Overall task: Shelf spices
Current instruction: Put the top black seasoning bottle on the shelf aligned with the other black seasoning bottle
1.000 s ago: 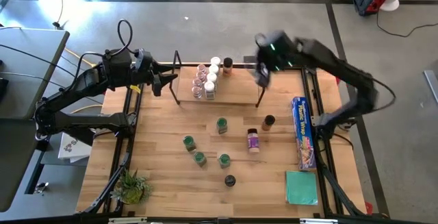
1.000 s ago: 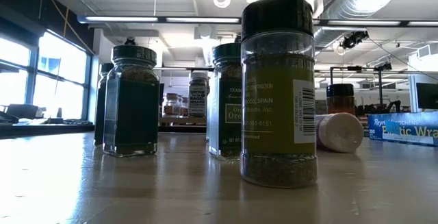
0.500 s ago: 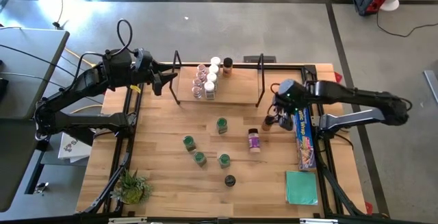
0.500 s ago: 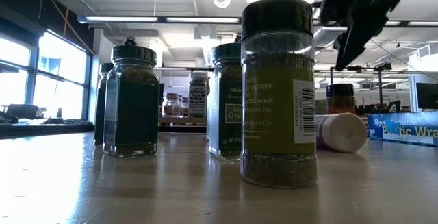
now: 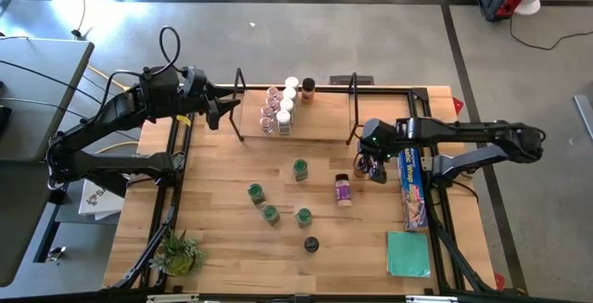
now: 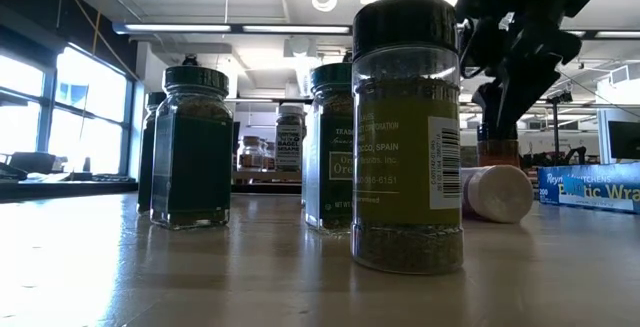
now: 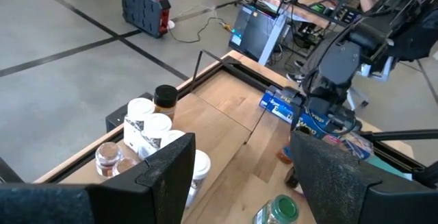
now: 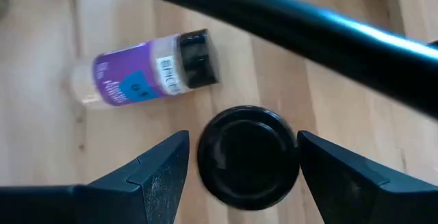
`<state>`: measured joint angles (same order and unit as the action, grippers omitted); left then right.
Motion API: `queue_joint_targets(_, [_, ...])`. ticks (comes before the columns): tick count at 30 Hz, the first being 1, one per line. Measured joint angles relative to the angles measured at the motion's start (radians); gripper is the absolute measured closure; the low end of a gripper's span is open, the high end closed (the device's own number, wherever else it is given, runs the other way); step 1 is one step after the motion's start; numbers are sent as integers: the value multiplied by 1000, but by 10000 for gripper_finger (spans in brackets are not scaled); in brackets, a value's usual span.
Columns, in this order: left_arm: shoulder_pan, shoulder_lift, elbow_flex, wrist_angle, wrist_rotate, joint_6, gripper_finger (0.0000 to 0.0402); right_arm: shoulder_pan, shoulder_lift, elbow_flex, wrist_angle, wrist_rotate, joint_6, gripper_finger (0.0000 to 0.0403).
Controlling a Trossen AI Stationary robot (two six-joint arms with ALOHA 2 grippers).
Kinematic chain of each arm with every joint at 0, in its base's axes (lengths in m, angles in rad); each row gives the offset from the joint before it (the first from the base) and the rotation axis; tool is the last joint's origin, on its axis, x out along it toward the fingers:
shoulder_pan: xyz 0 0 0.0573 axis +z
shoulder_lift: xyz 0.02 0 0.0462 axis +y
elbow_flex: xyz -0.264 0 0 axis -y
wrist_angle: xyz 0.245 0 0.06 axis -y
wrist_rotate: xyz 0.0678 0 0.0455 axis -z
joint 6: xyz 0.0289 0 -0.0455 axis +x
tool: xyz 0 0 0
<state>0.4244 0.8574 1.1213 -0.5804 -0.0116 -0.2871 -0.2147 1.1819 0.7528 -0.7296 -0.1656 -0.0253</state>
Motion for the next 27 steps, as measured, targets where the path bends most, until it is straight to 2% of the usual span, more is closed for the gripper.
queue_joint_targets(7, [0,1,0,0,0,0,167,8,48,0,16,13,-1,142])
queue_joint_targets(9, [0,1,0,0,0,0,167,8,50,0,20,10,10,158])
queue_joint_targets(12, [0,2,0,0,0,-1,167,8,51,19,23,-6,68,208])
queue_joint_targets(14, [0,2,0,1,0,-1,167,8,51,70,16,-11,109,214])
queue_joint_targets(18, [0,2,0,2,0,-19,167,-4,54,266,16,-8,153,214])
queue_joint_targets(21, [0,2,0,2,1,-26,167,-48,110,463,13,19,175,214])
queue_joint_targets(27, [0,2,0,2,1,-26,167,-169,407,843,-87,51,95,214])
